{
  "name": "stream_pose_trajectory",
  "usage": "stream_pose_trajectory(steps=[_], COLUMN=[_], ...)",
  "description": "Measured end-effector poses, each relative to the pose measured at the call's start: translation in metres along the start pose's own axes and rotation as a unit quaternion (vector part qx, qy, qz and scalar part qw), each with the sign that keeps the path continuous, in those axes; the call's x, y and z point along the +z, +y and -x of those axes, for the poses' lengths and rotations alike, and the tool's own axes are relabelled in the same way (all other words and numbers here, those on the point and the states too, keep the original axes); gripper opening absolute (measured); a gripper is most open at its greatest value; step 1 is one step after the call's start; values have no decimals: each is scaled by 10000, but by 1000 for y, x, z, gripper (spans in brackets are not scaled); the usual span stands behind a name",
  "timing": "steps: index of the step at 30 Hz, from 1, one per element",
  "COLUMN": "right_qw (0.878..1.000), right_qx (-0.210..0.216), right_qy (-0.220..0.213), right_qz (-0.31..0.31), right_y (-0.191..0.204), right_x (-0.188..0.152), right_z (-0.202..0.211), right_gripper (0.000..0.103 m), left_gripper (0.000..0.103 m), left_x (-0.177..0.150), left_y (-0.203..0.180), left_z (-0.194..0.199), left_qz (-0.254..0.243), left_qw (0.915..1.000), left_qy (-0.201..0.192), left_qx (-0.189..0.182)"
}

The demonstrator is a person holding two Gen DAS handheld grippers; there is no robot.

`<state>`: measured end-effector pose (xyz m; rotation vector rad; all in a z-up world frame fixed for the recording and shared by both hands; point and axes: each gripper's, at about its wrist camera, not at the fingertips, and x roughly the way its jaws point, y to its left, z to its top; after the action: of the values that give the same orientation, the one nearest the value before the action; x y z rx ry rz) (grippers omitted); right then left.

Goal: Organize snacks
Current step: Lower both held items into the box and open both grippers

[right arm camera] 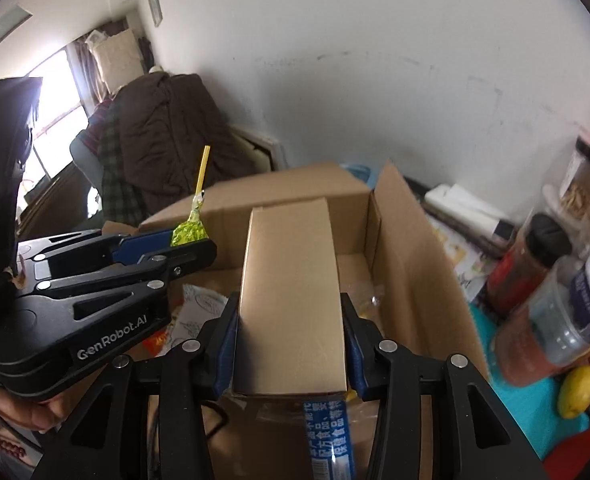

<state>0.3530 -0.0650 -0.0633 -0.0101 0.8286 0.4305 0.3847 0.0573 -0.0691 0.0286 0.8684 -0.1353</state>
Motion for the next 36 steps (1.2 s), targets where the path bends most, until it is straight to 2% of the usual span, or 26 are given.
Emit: stream_pose_trajectory(steps=[4,9,10,14,19,23,26,36], right_qw=[9998,9991,9989,9986,9983,9978,9973,9976], right_qx=[-136,-201,-242,-259,-397,-540,-637,-686], right_qy=[124,307,336,434,424,364,336,15], right_qz=[-32,-197,-218,-157,-90,-79,-111,-102], right_y=[-1,-7,-7,-5,-2,-1,-2,8], right_x=[-2,-2,-2,-3,-4,-3,-1,5], right_z=[-3,-9,-10,-10,-8,-3,-1,42], right_gripper=[47,48,51,60,62,65,65,66], left_gripper=[24,24,24,24,25,25,25,25], left_x=[-3,-8,-8,-7,-8,-3,-3,5], left_y=[-3,0,1,5,4,5,3,-7], left_z=[-12,-33,-36,-42,-44,-38,-30,22], left_qz=[-86,107,142,219,214,195,144,176], left_qw=[9994,9961,9954,9936,9916,9927,9932,9974], left_qy=[317,874,944,1100,1245,1156,1061,641], left_qx=[106,-56,-37,109,284,289,461,282])
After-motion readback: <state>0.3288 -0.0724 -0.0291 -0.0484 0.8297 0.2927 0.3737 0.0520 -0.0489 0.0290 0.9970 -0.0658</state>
